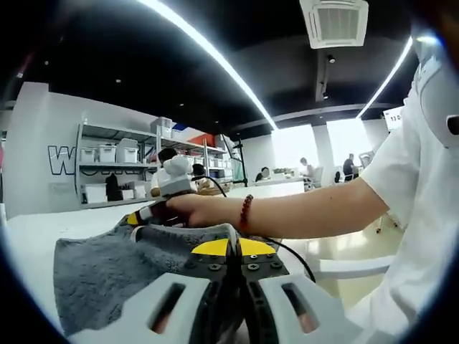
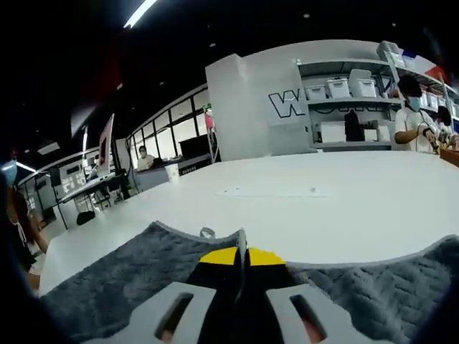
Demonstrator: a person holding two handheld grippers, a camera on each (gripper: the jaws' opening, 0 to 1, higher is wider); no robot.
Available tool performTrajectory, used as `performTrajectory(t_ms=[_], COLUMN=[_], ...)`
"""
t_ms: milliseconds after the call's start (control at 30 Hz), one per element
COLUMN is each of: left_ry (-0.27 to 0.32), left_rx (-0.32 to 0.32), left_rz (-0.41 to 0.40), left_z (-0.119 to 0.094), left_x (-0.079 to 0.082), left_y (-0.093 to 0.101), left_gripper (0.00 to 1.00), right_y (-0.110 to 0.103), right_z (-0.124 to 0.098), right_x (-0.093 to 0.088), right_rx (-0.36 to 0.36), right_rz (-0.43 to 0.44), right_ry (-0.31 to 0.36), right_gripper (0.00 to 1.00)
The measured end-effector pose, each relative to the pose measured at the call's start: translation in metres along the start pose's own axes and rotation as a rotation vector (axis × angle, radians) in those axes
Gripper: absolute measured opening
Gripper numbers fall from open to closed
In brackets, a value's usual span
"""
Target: Open the folded towel by lifting each exposed corner and separating the folded layers until the towel lies flat within the target outline without major curled edges
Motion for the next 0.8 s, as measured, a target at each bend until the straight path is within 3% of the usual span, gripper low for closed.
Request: performTrajectory(t_ms=[133, 800], left_ry=[0.023, 0.055], left_rx=[0.034, 0.006], left_rz=[-0.026, -0.051], left_z=[0.000, 0.002], left_x=[0.005, 0.013], left_y=[-0.002, 0.007], left_gripper=[0.01, 0.00], right_y=[0.003, 0.000], right_z=[0.003, 0.015], right_x=[0.008, 0.022], right_rx=[-0.021, -0.001], right_rz=[0.017, 0.036], right_ry=[0.028, 0.053], right_gripper=[0.00, 0.00])
Point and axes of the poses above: the point that each gripper's makers call its tool centre point, and the gripper's own axes: z roughly forward along the fingers, y roughly to its right, x roughly out of its top, the point moved 1 cm from there along -z, roughly backward along the fingers, and after that the axes turned 14 degrees about y, right-handed, at the moved point
